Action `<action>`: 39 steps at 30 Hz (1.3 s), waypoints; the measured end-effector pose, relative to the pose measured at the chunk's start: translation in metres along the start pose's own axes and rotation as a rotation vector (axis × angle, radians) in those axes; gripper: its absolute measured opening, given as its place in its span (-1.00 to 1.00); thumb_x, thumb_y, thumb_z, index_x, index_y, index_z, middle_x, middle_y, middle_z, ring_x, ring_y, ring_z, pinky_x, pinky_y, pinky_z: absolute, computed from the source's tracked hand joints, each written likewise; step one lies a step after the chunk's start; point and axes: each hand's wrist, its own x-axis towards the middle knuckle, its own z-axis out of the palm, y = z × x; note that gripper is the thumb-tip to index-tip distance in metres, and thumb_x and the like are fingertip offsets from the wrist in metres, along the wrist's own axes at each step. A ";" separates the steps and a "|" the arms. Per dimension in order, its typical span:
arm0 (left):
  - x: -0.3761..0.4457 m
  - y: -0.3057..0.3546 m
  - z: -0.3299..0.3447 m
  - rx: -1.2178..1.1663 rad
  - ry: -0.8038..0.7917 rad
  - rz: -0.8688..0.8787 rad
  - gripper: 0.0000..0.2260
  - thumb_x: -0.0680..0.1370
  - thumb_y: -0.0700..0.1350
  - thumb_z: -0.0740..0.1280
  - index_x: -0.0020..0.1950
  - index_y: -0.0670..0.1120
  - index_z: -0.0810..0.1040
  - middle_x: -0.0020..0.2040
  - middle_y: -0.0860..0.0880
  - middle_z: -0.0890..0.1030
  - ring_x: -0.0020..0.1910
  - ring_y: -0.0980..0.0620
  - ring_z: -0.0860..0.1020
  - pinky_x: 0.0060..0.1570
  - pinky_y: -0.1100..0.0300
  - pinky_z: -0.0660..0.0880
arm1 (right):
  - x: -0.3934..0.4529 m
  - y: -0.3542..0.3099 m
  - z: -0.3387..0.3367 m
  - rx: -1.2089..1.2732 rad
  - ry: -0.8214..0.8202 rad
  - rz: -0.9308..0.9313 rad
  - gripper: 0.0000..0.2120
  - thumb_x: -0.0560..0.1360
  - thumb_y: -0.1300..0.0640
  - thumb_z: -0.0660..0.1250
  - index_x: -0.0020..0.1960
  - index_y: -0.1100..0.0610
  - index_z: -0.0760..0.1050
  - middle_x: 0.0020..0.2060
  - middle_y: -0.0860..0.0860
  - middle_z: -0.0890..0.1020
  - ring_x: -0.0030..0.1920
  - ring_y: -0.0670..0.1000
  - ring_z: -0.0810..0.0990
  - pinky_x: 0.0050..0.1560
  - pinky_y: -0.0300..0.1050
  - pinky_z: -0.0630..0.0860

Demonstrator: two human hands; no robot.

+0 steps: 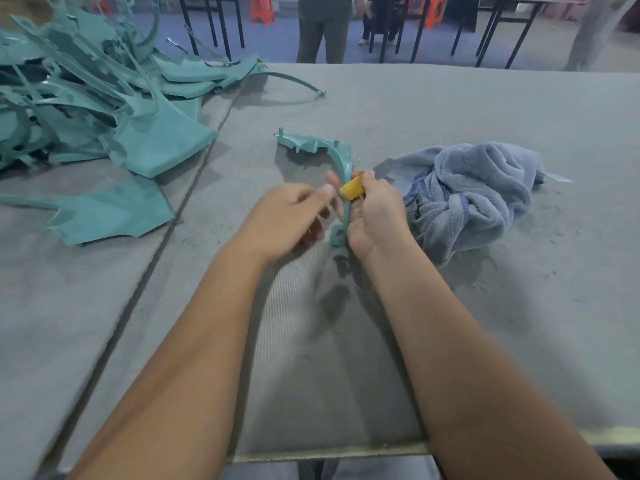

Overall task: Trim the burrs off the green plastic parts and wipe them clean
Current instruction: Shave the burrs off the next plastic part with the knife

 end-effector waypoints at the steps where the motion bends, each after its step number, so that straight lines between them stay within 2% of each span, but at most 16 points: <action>1: -0.002 0.001 0.004 0.008 -0.053 0.029 -0.58 0.49 0.27 0.26 -0.16 -0.09 0.59 -0.40 -0.01 0.62 -0.45 0.03 0.56 -0.38 0.11 0.48 | 0.001 0.002 0.000 0.040 -0.021 0.015 -0.77 0.69 0.15 0.04 -0.08 0.21 0.34 -0.08 0.20 0.57 -0.18 0.05 0.65 -0.23 -0.03 0.65; 5: 0.001 0.001 0.009 0.121 -0.091 0.058 -0.58 0.34 0.30 0.43 -0.15 -0.05 0.56 -0.38 0.00 0.63 -0.46 0.06 0.57 -0.46 0.17 0.48 | 0.003 0.004 -0.001 -0.071 -0.088 -0.032 -0.71 0.69 0.05 0.05 -0.11 0.17 0.39 -0.23 0.12 0.52 -0.20 0.08 0.55 -0.04 0.07 0.57; 7: 0.003 0.000 0.009 0.066 -0.074 0.045 -0.64 0.37 0.19 0.43 -0.12 -0.09 0.55 -0.39 -0.03 0.64 -0.46 0.02 0.57 -0.45 0.10 0.50 | 0.001 0.003 -0.001 -0.184 -0.091 -0.155 -0.69 0.68 0.05 0.08 -0.15 0.14 0.42 -0.31 0.08 0.44 -0.26 0.06 0.45 -0.16 0.01 0.47; 9: 0.006 -0.003 0.006 0.112 0.016 0.073 -0.78 0.50 0.07 0.37 -0.14 -0.09 0.55 -0.36 -0.06 0.65 -0.39 -0.02 0.62 -0.28 -0.02 0.59 | 0.000 0.002 -0.003 -0.376 -0.087 -0.356 -0.70 0.67 0.08 0.11 -0.18 0.11 0.46 -0.34 0.06 0.42 -0.29 0.03 0.40 -0.21 -0.05 0.37; 11: 0.011 -0.008 0.002 0.171 0.136 0.096 -0.82 0.59 0.05 0.26 -0.15 0.01 0.51 -0.34 -0.01 0.64 -0.37 0.03 0.61 -0.22 0.02 0.57 | -0.002 0.000 -0.007 -0.505 -0.109 -0.495 -0.73 0.67 0.12 0.13 -0.17 0.12 0.47 -0.38 0.07 0.47 -0.35 0.01 0.45 -0.27 -0.12 0.39; 14: 0.011 -0.015 -0.001 0.260 0.259 0.121 -0.79 0.64 0.09 0.14 -0.11 0.06 0.46 -0.32 0.04 0.57 -0.38 0.09 0.52 -0.35 0.12 0.39 | -0.004 -0.001 -0.010 -0.566 -0.188 -0.466 -0.77 0.63 0.18 0.17 -0.16 0.16 0.50 -0.53 0.03 0.45 -0.55 -0.08 0.35 -0.52 -0.26 0.30; 16: 0.010 -0.019 0.001 0.322 0.331 0.110 -0.72 0.65 0.07 0.12 -0.10 -0.06 0.47 -0.33 0.01 0.53 -0.33 0.01 0.50 -0.37 0.11 0.31 | -0.003 0.002 -0.009 -0.618 -0.235 -0.387 -0.72 0.63 0.13 0.16 -0.16 0.18 0.55 -0.54 0.00 0.31 -0.55 -0.12 0.23 -0.54 -0.30 0.19; 19: 0.011 -0.023 0.001 0.292 0.374 0.017 -0.63 0.64 0.07 0.16 -0.14 -0.18 0.53 -0.32 -0.09 0.54 -0.32 -0.04 0.46 -0.29 0.05 0.34 | -0.002 0.004 -0.007 -0.665 -0.267 -0.199 -0.55 0.66 -0.03 0.04 -0.16 0.14 0.60 -0.52 -0.05 0.29 -0.54 -0.12 0.17 -0.52 -0.28 0.14; 22: 0.008 -0.023 0.000 0.160 0.346 0.014 -0.61 0.63 0.09 0.18 -0.23 -0.15 0.52 -0.38 -0.07 0.55 -0.41 0.01 0.45 -0.27 0.03 0.42 | -0.005 0.005 -0.010 -0.733 -0.316 -0.247 -0.72 0.64 0.09 0.17 -0.18 0.13 0.54 -0.48 -0.06 0.35 -0.50 -0.12 0.27 -0.49 -0.28 0.20; 25: 0.005 -0.021 0.002 0.165 0.329 0.069 -0.62 0.64 0.07 0.15 -0.29 -0.12 0.40 -0.43 0.02 0.41 -0.42 0.03 0.36 -0.32 0.06 0.32 | -0.011 0.006 -0.013 -0.704 -0.377 -0.294 -0.87 0.62 0.18 0.24 -0.12 0.13 0.44 -0.41 0.02 0.57 -0.51 -0.08 0.44 -0.52 -0.27 0.29; 28: 0.005 -0.016 -0.002 -0.131 0.239 0.020 -0.69 0.61 -0.04 0.21 -0.33 -0.02 0.32 -0.45 0.09 0.33 -0.46 0.10 0.30 -0.41 0.16 0.25 | -0.012 0.005 -0.014 -0.675 -0.371 -0.299 -0.83 0.63 0.14 0.21 -0.13 0.12 0.46 -0.50 0.04 0.51 -0.59 -0.08 0.31 -0.55 -0.27 0.22; 30: 0.004 -0.011 -0.006 -0.313 0.139 -0.004 -0.75 0.59 -0.17 0.23 -0.30 -0.01 0.34 -0.45 0.14 0.27 -0.53 0.17 0.25 -0.52 0.29 0.19 | -0.009 0.005 -0.014 -0.670 -0.319 -0.262 -0.66 0.66 0.03 0.12 -0.14 0.12 0.56 -0.51 0.03 0.44 -0.56 -0.11 0.28 -0.53 -0.29 0.20; 32: 0.002 -0.008 -0.007 -0.335 0.053 0.013 -0.80 0.57 -0.25 0.22 -0.23 -0.06 0.37 -0.31 0.23 0.21 -0.57 0.23 0.23 -0.57 0.39 0.16 | -0.006 0.005 -0.013 -0.694 -0.280 -0.215 -0.55 0.67 -0.04 0.06 -0.17 0.12 0.62 -0.49 -0.01 0.41 -0.53 -0.12 0.27 -0.51 -0.31 0.20; 34: 0.001 -0.007 -0.007 -0.321 -0.001 0.034 -0.86 0.50 -0.22 0.29 -0.22 -0.08 0.37 -0.27 0.26 0.21 -0.58 0.23 0.24 -0.59 0.40 0.17 | -0.004 0.006 -0.014 -0.739 -0.308 -0.212 -0.60 0.66 0.00 0.11 -0.17 0.11 0.61 -0.47 -0.06 0.39 -0.50 -0.14 0.28 -0.47 -0.32 0.21; 36: 0.001 -0.007 -0.009 -0.319 -0.028 0.040 -0.90 0.39 -0.14 0.31 -0.22 -0.06 0.39 -0.44 0.23 0.28 -0.55 0.21 0.26 -0.56 0.37 0.18 | -0.005 0.007 -0.016 -0.773 -0.357 -0.250 -0.74 0.63 0.08 0.21 -0.18 0.10 0.54 -0.48 -0.15 0.43 -0.50 -0.20 0.33 -0.43 -0.36 0.25; 39: 0.001 -0.008 -0.011 -0.355 -0.076 0.063 -0.87 0.37 -0.09 0.35 -0.17 -0.06 0.43 -0.44 0.12 0.41 -0.51 0.20 0.29 -0.53 0.35 0.20 | -0.008 0.007 -0.017 -0.754 -0.409 -0.256 -0.79 0.61 0.16 0.25 -0.20 0.12 0.48 -0.47 -0.07 0.49 -0.54 -0.18 0.32 -0.52 -0.37 0.24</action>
